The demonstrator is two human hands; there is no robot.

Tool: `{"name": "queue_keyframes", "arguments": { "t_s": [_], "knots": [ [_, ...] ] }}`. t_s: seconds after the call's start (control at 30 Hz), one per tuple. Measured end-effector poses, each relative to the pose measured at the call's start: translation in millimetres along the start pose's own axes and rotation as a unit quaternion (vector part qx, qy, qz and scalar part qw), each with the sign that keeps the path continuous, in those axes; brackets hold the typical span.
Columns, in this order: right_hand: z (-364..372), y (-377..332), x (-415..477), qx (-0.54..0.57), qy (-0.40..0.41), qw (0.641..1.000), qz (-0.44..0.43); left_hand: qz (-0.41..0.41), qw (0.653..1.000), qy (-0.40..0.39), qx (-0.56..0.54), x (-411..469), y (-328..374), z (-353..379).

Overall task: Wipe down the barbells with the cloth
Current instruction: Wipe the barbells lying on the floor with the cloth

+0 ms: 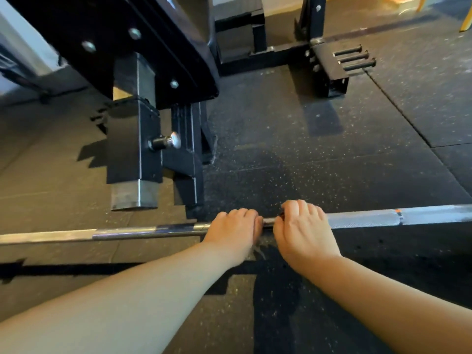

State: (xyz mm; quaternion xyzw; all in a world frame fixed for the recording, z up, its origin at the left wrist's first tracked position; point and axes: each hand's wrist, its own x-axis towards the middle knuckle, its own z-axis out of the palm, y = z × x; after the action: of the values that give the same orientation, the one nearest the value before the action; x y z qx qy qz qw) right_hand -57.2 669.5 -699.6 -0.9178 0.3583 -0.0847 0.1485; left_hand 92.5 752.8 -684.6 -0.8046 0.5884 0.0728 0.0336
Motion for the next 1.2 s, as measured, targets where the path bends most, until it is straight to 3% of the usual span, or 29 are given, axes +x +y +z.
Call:
{"name": "queue_keyframes", "arguments": {
  "t_s": [0.17,0.27,0.37,0.43,0.53,0.57,0.63,0.73,0.9,1.13,1.2],
  "knots": [
    [-9,-27,10,0.075,-0.106,0.990,-0.055,-0.042,0.999,-0.018,-0.018,1,9,5],
    [-15,-36,20,0.216,-0.130,0.968,0.004,-0.098,0.980,0.029,-0.170,6,15,12],
    [-11,-37,27,0.339,-0.131,0.931,0.039,-0.100,0.946,0.101,-0.292,2,18,8],
    [-7,-36,27,0.391,-0.125,0.908,0.079,-0.059,0.958,0.105,-0.262,-1,18,4],
    [-4,-36,34,0.464,-0.091,0.868,0.152,0.020,0.992,0.024,-0.124,-5,17,-2],
    [-5,-35,37,0.459,-0.072,0.871,0.159,0.034,0.995,0.007,-0.097,-7,16,-3],
    [-7,-32,43,0.375,-0.045,0.914,0.151,0.048,0.994,0.011,-0.096,-9,8,-2],
    [-10,-27,43,0.269,-0.064,0.952,0.129,0.038,0.995,0.047,-0.083,-12,-13,0],
    [-6,-31,36,0.184,-0.090,0.978,0.048,-0.045,0.980,0.122,-0.153,-14,-14,7],
    [-5,-32,41,0.124,-0.100,0.986,0.050,0.063,0.989,0.073,-0.113,-13,-6,15],
    [-9,-32,39,0.092,-0.115,0.989,0.025,0.051,0.992,0.062,-0.094,-25,-27,13]
  ]
}}
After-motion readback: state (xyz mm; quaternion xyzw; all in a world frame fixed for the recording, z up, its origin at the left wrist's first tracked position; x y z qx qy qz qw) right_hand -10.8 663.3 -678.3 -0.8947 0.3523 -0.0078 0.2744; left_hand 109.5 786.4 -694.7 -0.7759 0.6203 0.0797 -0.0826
